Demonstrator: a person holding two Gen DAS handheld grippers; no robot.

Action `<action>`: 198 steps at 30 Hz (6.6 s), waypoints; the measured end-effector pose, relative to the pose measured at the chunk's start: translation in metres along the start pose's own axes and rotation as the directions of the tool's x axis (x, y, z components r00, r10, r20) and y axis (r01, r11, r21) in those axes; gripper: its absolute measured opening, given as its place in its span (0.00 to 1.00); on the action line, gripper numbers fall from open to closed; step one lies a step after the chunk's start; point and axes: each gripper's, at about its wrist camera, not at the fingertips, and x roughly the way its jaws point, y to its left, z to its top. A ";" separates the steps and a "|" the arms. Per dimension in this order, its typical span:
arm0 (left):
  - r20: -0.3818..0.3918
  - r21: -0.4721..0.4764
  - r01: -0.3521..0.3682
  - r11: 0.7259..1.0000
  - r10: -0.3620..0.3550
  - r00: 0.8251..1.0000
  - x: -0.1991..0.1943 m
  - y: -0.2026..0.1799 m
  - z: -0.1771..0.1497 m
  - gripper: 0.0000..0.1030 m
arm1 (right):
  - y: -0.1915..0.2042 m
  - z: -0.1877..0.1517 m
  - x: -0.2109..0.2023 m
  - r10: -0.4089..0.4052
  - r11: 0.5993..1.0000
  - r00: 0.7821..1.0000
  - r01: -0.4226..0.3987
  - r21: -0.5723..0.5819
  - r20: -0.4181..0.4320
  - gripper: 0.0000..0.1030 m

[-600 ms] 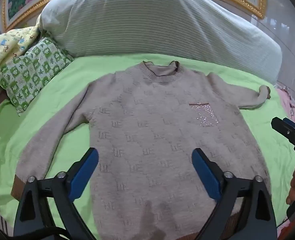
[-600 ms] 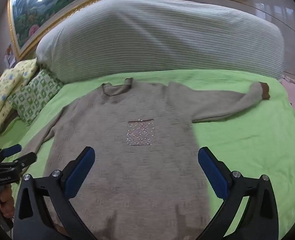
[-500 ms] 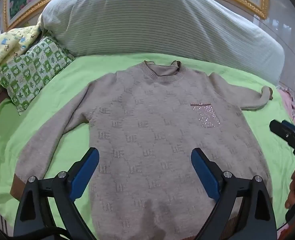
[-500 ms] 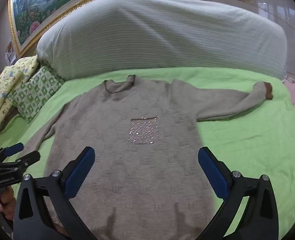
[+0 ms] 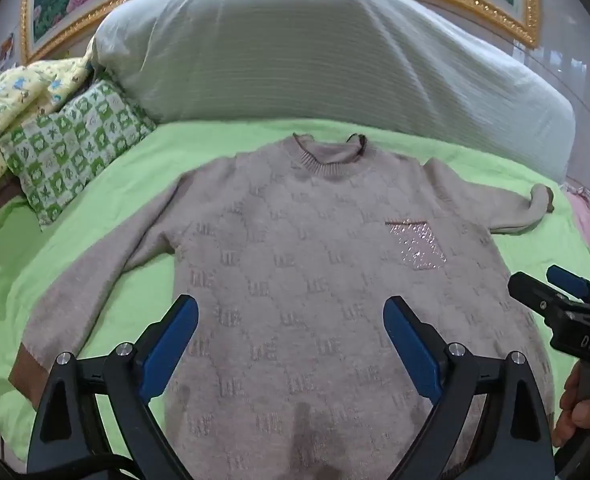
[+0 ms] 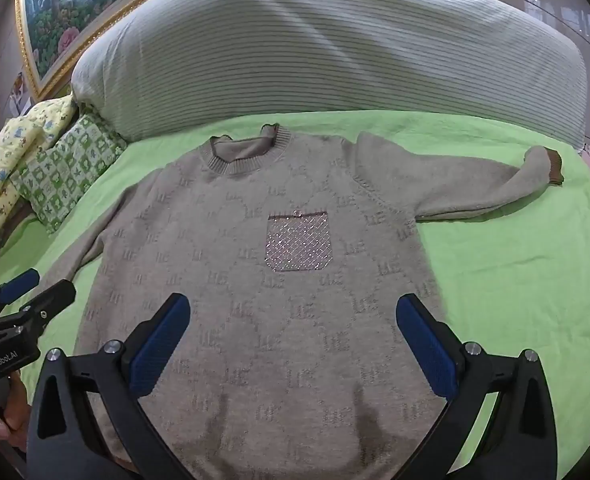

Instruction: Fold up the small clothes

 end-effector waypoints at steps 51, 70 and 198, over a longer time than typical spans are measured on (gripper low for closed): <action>-0.064 0.087 -0.033 0.996 0.039 0.997 -0.024 -0.001 -0.027 0.92 | 0.011 -0.013 -0.028 0.081 0.992 0.989 -0.093 -0.089 -0.124 1.00; -0.070 0.086 -0.034 0.996 0.040 0.997 -0.021 -0.003 -0.026 0.92 | 0.011 -0.016 -0.028 0.082 0.992 0.988 -0.095 -0.087 -0.133 1.00; -0.288 -0.356 0.124 0.926 -0.234 0.928 0.237 0.046 0.109 0.08 | -0.137 0.100 0.081 0.356 0.771 0.932 -0.252 0.585 -0.068 0.48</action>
